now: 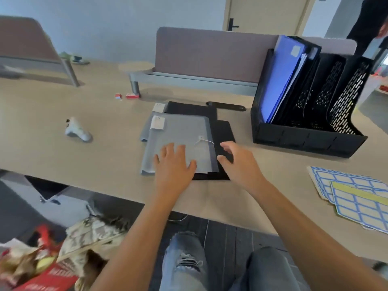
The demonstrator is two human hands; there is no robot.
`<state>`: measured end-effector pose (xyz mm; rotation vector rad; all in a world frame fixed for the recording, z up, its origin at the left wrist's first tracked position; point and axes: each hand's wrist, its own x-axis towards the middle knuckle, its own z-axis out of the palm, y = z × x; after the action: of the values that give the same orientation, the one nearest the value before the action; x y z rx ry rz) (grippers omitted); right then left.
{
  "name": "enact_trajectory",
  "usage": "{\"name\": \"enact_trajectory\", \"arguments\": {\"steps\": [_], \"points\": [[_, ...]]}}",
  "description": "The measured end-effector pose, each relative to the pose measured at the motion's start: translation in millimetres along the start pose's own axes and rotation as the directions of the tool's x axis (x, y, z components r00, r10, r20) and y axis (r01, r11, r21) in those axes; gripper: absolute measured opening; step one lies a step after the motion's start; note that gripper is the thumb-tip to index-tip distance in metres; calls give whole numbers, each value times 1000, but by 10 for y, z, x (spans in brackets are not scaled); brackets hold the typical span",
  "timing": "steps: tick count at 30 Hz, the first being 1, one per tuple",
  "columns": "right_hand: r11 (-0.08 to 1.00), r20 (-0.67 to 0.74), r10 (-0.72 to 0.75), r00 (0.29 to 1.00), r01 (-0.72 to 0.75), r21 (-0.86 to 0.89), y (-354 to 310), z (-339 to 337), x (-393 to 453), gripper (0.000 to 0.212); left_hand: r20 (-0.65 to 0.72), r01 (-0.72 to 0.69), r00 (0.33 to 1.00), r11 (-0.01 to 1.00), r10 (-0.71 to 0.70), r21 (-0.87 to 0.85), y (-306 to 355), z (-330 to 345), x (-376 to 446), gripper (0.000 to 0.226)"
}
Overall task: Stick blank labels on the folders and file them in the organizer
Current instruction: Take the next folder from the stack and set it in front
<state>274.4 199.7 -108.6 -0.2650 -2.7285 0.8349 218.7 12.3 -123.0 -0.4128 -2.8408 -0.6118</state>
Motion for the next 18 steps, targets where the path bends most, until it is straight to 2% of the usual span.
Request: {"name": "enact_trajectory", "arguments": {"steps": [3, 7, 12, 18], "points": [[997, 94, 36, 995, -29, -75, -195, 231, -53, 59, 30, 104, 994, 994, -105, 38, -281, -70, -100, 60], [989, 106, 82, 991, -68, -129, -334, 413, -81, 74, 1, 252, 968, 967, -252, 35, -505, -121, -159, 64], [972, 110, 70, 992, -43, -230, -353, 517, -106, 77, 57, 249, 967, 968, -250, 29, -575, -139, -120, 47], [975, 76, 54, 996, -36, -220, -239, 644, -126, 73, -9, 264, 965, 964, -264, -18, -633, -131, -48, 50]]}}
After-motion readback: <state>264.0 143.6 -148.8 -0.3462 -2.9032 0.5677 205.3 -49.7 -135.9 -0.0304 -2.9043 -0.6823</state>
